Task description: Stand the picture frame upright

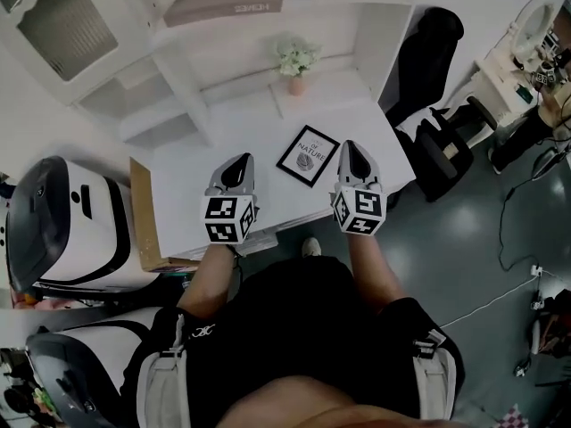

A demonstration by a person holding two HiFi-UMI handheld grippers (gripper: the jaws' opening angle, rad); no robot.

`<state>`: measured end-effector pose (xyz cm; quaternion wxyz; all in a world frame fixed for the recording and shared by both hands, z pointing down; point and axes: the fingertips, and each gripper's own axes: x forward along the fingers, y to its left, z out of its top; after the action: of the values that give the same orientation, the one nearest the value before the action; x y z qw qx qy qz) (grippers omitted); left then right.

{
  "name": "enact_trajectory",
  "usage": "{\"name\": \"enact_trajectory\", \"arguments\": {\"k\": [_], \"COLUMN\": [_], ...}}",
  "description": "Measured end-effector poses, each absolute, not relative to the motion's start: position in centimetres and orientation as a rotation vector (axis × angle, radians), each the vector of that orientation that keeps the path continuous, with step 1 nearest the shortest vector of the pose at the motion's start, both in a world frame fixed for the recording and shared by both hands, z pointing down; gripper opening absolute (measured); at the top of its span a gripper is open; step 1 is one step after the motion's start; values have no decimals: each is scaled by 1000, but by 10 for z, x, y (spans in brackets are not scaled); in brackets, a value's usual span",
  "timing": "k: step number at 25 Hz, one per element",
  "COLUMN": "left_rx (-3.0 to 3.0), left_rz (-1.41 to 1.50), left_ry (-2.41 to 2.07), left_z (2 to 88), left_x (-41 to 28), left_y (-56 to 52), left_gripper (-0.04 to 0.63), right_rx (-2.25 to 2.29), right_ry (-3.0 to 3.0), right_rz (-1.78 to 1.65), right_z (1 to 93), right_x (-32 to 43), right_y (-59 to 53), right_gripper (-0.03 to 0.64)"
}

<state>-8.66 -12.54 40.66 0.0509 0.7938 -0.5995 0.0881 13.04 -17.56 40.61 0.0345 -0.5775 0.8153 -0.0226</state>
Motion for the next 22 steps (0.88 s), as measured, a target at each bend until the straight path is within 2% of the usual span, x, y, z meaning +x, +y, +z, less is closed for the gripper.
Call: {"name": "enact_trajectory", "arguments": {"k": [10,21,22], "left_rx": [2372,2386,2406], "left_rz": [269,308,317], "left_ry": [-1873,-1793,-1756], "left_z": [400,416,419], "left_x": [-63,-76,-74], "left_y": [-223,-266,-272], "left_gripper": [17,18,46], "right_rx": [-1706,-1766,-1770], "right_ry": [2573,2578,2573], "right_rz": [-117,-177,-186], "right_z": [404,421,423], "right_x": [145,142,142], "right_y": [-276,-308,-312], "right_gripper": [3,4,5]}}
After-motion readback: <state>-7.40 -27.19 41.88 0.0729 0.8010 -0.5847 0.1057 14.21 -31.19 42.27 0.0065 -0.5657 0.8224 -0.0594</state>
